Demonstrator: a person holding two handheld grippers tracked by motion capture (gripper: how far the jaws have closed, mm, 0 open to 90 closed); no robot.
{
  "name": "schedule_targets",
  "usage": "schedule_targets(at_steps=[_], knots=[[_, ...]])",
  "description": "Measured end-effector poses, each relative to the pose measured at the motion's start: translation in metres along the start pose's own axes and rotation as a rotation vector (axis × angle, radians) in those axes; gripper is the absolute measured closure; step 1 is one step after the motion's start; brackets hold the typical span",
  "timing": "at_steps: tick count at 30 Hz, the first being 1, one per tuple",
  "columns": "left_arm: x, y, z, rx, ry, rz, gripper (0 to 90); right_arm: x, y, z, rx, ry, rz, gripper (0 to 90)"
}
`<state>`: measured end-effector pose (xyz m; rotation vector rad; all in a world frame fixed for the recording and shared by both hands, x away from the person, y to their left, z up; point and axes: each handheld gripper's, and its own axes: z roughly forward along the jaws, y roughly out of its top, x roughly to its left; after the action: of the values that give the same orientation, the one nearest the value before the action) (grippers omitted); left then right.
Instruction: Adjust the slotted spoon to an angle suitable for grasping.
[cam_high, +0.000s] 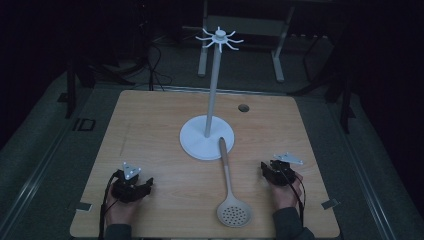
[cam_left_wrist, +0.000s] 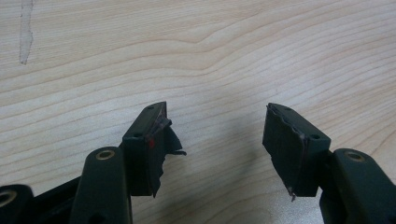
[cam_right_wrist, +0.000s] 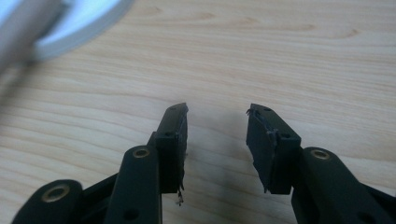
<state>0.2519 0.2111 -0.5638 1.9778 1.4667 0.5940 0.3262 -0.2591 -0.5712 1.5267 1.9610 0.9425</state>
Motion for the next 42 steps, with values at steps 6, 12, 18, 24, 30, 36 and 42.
schedule_targets(at_steps=[6,12,18,24,30,36,42], knots=[[0.000,0.000,-0.001,-0.005,0.002,-0.001,40.9,0.008,0.005,-0.013,-0.031,0.038,-0.002,57.0],[0.001,0.000,0.000,-0.003,0.004,-0.002,40.9,0.017,0.015,-0.022,-0.049,0.067,-0.011,56.5],[0.000,0.000,0.000,-0.001,0.004,-0.003,40.9,0.026,0.024,-0.026,-0.046,0.086,-0.036,55.7],[0.001,0.000,0.000,-0.002,0.003,-0.004,40.9,0.035,0.038,-0.030,-0.050,0.101,-0.057,55.6],[0.001,0.000,0.000,-0.001,0.004,-0.004,40.9,0.045,0.050,-0.028,-0.037,0.133,-0.077,55.0],[0.001,0.000,0.000,0.000,0.004,-0.004,40.9,0.057,0.062,-0.024,-0.005,0.162,-0.099,56.2],[0.001,0.000,0.000,-0.004,0.003,-0.007,40.9,0.070,0.069,-0.019,0.032,0.185,-0.139,59.2]])
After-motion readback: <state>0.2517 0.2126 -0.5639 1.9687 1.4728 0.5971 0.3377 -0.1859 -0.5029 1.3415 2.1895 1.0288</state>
